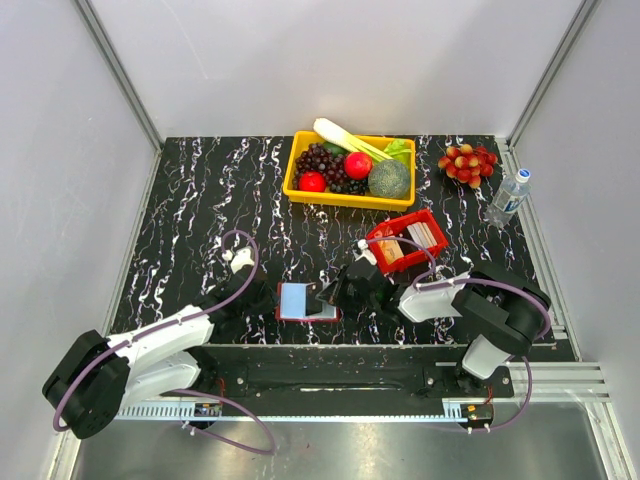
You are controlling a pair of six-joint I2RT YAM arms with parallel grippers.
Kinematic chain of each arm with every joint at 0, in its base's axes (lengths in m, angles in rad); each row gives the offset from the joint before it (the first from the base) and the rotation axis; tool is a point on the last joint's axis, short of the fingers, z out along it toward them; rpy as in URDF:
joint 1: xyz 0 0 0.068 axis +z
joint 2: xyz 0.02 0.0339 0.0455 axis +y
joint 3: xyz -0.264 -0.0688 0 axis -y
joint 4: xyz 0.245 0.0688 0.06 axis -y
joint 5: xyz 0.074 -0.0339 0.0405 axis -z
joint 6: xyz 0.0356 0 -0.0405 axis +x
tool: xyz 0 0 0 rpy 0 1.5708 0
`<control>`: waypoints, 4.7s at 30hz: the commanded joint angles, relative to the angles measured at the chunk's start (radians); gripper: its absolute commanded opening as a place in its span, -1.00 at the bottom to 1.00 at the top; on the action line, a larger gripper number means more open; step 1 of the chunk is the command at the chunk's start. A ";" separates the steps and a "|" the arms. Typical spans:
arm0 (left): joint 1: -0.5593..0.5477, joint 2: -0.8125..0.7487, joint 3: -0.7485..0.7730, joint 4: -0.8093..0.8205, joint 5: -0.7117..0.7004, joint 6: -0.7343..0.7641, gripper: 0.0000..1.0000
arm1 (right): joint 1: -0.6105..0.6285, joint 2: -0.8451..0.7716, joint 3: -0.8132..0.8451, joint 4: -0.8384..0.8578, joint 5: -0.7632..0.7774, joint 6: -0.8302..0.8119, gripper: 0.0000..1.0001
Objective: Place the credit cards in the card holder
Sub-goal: Insert the credit card into the card holder, then pick up the credit card from the storage box.
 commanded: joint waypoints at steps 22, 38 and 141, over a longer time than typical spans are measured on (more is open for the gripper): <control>0.005 -0.010 0.011 0.034 -0.007 0.001 -1.00 | -0.003 0.130 0.100 -0.005 -0.119 0.011 -1.00; 0.006 -0.016 0.014 0.020 -0.019 0.003 -1.00 | -0.005 0.083 0.168 -0.206 -0.075 -0.073 -0.11; 0.008 -0.078 0.049 0.012 -0.001 0.041 -1.00 | -0.482 -0.070 0.519 -0.863 0.365 -0.880 0.01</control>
